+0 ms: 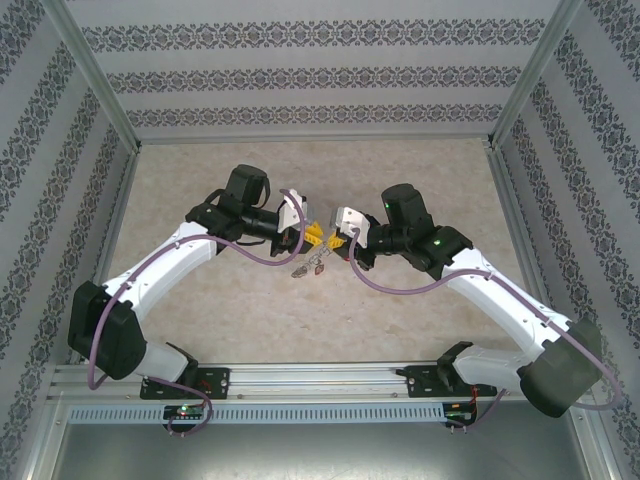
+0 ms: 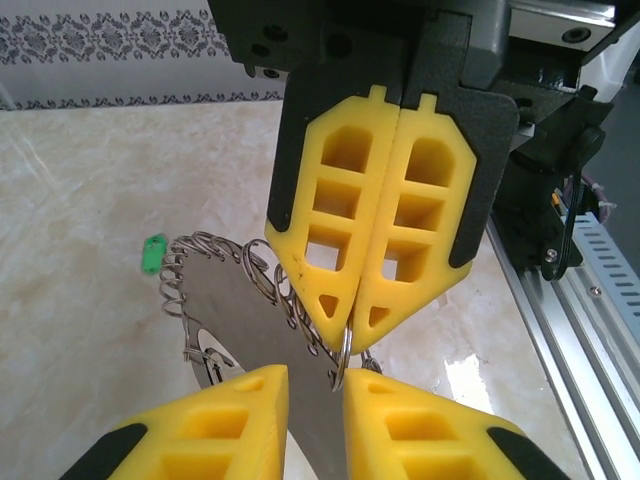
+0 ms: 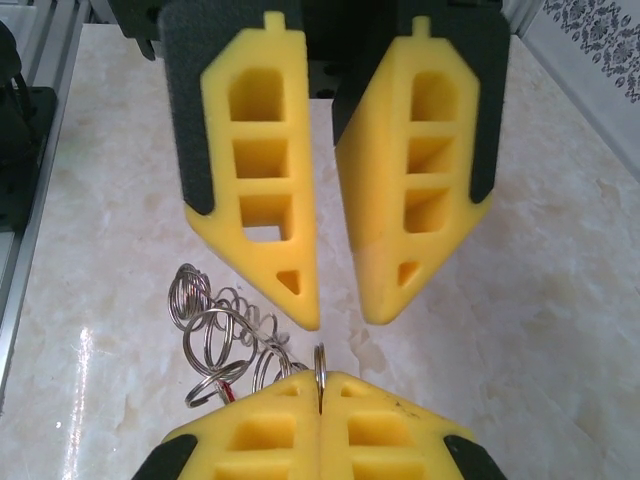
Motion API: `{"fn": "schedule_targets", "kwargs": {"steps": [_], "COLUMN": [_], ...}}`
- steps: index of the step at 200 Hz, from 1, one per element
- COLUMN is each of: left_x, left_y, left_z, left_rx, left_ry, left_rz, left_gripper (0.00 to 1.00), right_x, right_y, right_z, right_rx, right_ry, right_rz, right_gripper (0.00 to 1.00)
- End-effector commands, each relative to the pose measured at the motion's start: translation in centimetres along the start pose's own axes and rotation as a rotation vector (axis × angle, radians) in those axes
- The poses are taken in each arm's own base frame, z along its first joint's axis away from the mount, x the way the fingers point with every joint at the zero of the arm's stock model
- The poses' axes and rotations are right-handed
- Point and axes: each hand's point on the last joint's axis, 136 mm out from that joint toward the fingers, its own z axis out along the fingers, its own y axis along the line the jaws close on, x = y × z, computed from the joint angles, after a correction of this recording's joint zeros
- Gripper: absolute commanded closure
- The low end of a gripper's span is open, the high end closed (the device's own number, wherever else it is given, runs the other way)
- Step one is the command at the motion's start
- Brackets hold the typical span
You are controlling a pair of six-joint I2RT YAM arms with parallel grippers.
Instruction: Put the keys on the keyring
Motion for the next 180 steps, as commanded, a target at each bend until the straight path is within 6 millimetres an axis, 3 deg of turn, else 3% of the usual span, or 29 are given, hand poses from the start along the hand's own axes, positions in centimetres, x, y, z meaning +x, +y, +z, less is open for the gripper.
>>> {"fn": "schedule_targets", "kwargs": {"steps": [1,84,112,123,146,180], "left_x": [-0.3,-0.5,-0.5,-0.5,-0.6,-0.9], "left_y": [-0.4,-0.5,-0.7,-0.7,-0.6,-0.2], "left_z": [0.9,1.4,1.4,1.4,1.3,1.4], "left_rx": [0.058,0.087,0.095,0.092,0.083,0.071], "left_ry": [-0.031,-0.039,-0.043,-0.043,-0.043,-0.062], "left_rz": [0.018,0.009,0.000,-0.008,-0.001,-0.016], "left_gripper": [0.80,0.80,0.76,0.80,1.00,1.00], "right_x": [-2.4,-2.9,-3.1,-3.3,-3.7,-3.5], "right_y": [-0.7,-1.1,-1.1,-0.9,-0.6,-0.3], "right_z": [-0.8,-0.3,-0.2,-0.1,0.1,0.3], "right_rx": [0.029,0.028,0.031,0.024,0.016,0.020], "right_ry": [-0.064,-0.079,-0.083,-0.084,-0.089,-0.087], "right_rz": [-0.022,-0.012,-0.018,-0.022,-0.032,-0.030], "right_gripper": [1.00,1.00,1.00,1.00,1.00,1.00]}}
